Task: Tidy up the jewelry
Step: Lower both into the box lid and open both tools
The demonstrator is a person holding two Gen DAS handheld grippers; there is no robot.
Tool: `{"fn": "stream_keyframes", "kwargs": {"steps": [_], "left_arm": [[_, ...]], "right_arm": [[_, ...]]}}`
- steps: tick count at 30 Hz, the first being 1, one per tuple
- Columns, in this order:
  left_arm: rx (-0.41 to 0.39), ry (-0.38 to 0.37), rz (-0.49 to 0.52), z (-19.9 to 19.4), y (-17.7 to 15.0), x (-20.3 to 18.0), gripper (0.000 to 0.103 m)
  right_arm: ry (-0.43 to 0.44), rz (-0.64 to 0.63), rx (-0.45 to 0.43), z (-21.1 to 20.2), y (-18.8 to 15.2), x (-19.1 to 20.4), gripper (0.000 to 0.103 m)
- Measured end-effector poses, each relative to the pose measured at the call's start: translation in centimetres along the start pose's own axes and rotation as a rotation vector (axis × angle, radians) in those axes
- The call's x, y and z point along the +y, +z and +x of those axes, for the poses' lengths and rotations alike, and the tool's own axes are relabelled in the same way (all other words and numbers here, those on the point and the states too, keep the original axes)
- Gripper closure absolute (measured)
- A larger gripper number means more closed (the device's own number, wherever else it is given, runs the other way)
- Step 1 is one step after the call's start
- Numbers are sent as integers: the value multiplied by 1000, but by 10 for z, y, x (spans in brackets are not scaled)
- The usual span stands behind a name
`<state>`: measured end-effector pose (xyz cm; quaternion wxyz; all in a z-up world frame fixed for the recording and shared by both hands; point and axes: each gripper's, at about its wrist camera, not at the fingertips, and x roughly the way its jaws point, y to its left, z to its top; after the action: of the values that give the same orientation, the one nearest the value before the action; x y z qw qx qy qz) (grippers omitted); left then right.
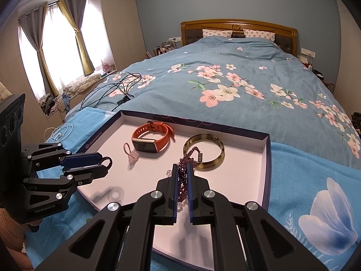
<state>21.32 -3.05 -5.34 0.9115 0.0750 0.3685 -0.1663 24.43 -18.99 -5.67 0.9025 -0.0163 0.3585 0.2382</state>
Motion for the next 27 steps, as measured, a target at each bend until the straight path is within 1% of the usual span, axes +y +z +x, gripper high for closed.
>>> {"fn": "stream_keyframes", "kwargs": {"steps": [9,17,22,24,25,27], "left_arm": [[47,12,-10,19,4,5,81],[75,13,-9,34,7,4,81],[95,13,-13,41,6,4,81],[100,12,-16,44,5,5,81],[102,13,-18,45,5,6,81],[107,14,-25,48,5,8,81]], "right_arm": [[-15,-6,44,18,2,0,97],[-27,-3,56,26,2,0,96],[-26,13,36,18,3,-2,95],[-20,17,22,11,3,-2,93],[-17,19,18,9,3,-2,90],[-8,22,7,1,1,-2,89]]}}
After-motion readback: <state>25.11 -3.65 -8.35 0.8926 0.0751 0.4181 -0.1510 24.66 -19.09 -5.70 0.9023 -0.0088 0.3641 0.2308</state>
